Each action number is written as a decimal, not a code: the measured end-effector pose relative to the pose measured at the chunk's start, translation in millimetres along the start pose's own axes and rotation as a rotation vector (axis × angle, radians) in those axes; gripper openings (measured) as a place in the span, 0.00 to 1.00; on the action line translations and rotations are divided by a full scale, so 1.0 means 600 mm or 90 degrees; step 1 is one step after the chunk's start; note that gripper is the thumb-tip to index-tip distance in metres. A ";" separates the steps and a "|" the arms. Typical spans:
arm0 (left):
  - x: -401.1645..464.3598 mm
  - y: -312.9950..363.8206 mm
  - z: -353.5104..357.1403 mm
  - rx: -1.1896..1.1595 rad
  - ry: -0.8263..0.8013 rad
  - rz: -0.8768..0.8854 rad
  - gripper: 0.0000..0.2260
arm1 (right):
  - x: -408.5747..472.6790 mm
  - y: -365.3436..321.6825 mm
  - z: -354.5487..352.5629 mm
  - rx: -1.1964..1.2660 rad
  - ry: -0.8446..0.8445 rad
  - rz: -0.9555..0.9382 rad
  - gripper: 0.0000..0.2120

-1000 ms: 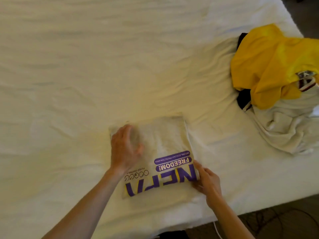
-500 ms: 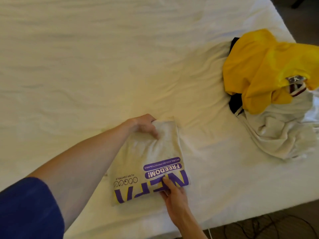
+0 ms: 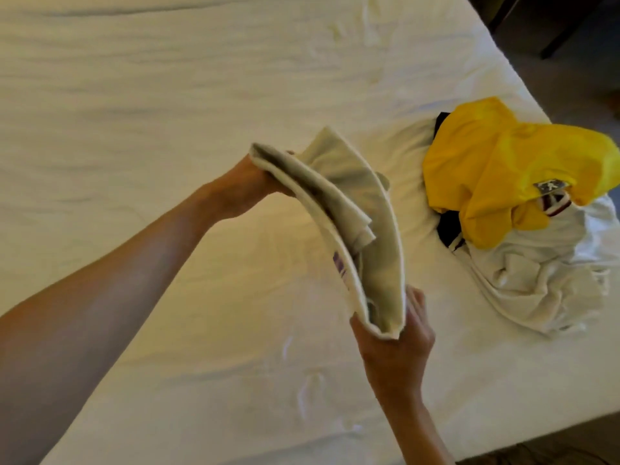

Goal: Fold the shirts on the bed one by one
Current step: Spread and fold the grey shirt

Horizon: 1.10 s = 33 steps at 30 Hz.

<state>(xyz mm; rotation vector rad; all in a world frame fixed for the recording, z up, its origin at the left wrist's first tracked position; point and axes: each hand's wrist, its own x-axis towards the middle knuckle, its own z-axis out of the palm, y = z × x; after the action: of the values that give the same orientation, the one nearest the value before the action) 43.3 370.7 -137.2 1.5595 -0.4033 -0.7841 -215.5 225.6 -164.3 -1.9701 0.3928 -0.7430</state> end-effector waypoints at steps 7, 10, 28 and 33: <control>-0.185 -0.229 -0.063 0.043 0.243 -0.227 0.16 | -0.201 0.047 0.096 -0.209 -0.282 -0.129 0.12; -0.265 -0.312 -0.054 0.044 0.397 -0.306 0.17 | -0.271 0.042 0.132 -0.230 -0.395 -0.145 0.11; -0.447 -0.376 0.132 0.151 0.790 -0.387 0.12 | -0.133 0.115 0.067 -0.233 -0.372 0.434 0.12; -0.445 -0.384 0.110 0.090 0.729 -0.483 0.10 | -0.091 0.128 0.088 -0.409 -0.352 0.313 0.17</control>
<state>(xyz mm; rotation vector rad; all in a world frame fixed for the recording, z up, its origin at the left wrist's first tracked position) -233.5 536.5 -293.9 2.0312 1.0316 -0.2815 -220.6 254.3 -268.4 -2.4112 0.7984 0.2905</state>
